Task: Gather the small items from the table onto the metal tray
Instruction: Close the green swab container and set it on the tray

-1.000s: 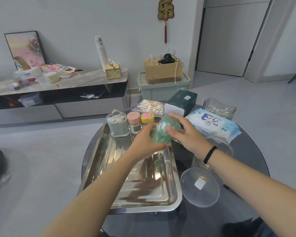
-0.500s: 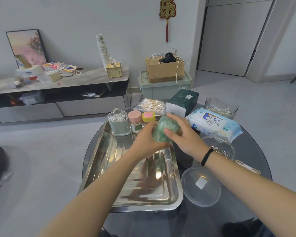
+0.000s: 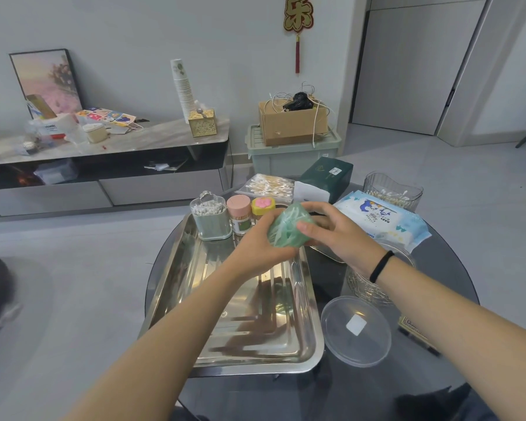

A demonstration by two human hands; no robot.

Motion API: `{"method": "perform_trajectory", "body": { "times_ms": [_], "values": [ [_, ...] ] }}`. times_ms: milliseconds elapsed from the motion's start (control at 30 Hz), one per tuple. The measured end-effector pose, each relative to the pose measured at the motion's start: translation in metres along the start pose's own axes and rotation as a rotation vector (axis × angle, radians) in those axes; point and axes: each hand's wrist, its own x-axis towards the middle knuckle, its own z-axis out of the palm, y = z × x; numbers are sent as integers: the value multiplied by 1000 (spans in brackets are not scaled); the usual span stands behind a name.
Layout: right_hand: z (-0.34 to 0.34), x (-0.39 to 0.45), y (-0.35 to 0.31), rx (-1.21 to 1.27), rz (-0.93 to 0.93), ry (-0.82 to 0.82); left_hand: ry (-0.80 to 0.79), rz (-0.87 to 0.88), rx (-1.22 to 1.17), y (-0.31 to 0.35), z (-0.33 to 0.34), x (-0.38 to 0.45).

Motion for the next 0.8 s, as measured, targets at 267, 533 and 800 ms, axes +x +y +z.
{"method": "perform_trajectory", "body": {
  "times_ms": [267, 533, 800],
  "values": [
    [1, -1, -1, 48, -19, -2, 63, 51, 113, 6, 0, -1],
    [-2, -1, -7, 38, 47, -67, 69, 66, 173, 11, -4, -2],
    [-1, 3, -9, 3, 142, -100, 12, 82, 283, 12, -9, -2]
  ]
}}
